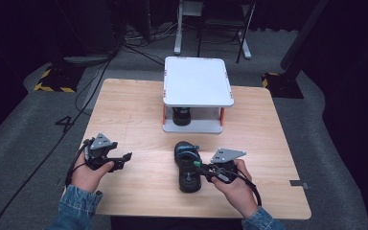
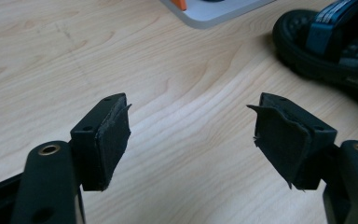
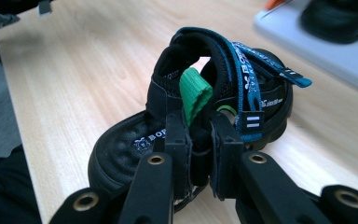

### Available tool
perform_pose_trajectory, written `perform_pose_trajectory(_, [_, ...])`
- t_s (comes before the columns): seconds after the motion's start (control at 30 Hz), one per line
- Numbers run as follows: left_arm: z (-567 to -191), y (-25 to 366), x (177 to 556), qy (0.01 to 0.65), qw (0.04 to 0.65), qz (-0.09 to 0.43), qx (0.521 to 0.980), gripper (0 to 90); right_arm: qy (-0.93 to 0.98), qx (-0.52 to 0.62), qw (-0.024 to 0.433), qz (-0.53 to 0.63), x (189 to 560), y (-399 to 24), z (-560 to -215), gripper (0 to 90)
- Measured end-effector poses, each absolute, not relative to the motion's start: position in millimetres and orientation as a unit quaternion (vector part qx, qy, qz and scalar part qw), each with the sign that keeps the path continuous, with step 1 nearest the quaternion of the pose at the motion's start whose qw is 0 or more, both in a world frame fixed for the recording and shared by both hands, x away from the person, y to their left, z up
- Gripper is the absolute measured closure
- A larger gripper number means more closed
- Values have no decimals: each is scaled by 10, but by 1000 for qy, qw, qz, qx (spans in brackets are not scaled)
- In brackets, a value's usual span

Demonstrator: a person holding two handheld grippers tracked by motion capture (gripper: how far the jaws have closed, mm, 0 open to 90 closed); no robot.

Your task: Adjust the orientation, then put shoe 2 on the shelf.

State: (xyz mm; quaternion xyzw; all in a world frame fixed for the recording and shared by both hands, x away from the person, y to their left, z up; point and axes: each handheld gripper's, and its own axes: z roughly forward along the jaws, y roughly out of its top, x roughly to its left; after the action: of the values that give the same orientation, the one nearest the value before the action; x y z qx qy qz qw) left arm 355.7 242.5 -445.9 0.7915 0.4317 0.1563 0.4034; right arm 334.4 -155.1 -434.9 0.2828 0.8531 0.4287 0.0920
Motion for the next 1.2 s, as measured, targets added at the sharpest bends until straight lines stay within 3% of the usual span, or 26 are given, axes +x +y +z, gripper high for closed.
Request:
perform_pose_trajectory(0.53, [-4497,2311,3825,433,403,139,794,266,802,341,179,456,3442,-2073,-4185,801])
perform_pose_trajectory(0.97, [-4523,2422,3776,448,403,145,785,266,794,346,202,458,4167,-1967,-4226,800])
perform_pose_trajectory(1.2, [-4552,2481,3745,462,395,144,781,267,811,330,238,420,4576,-1780,-4326,799])
